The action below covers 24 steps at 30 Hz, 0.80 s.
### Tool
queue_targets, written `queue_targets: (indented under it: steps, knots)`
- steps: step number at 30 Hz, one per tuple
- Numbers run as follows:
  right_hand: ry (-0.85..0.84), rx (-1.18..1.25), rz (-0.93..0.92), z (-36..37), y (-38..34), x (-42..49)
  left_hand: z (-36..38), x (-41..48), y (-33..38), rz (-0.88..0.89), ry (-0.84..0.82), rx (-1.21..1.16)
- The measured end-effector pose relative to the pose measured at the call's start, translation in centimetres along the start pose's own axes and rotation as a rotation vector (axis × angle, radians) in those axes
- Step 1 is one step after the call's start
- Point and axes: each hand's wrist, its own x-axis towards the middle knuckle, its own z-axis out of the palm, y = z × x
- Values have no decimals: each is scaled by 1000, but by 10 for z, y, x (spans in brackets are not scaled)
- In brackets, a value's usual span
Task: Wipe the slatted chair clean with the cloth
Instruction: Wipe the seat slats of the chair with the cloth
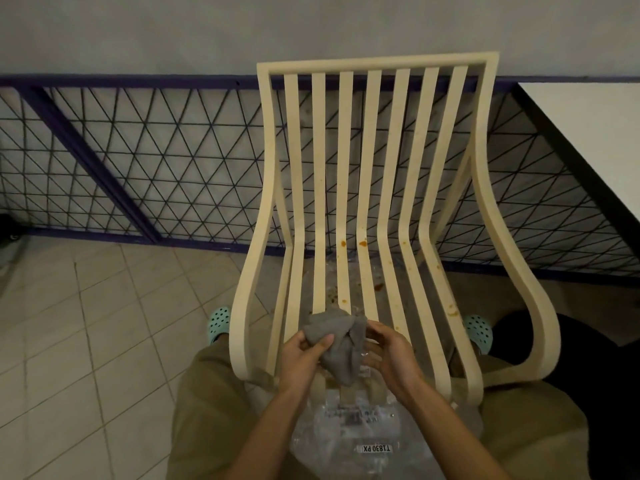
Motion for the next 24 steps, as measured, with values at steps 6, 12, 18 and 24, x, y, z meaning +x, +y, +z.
queue_targets:
  steps: [6, 12, 18, 24]
  knots:
    - [109, -360, -267, 3, 0, -3, -11, -1, 28, 326, -57, 326]
    - [-161, -715, -599, 19, -19, -10, -15, -1, 54, 269, -143, 305]
    - [-214, -884, -584, 24, -38, -5, -24, 1, 61, 195, -276, 391]
    - [-197, -824, -505, 20, -60, -8, -24, -5, 62, 179, -335, 277]
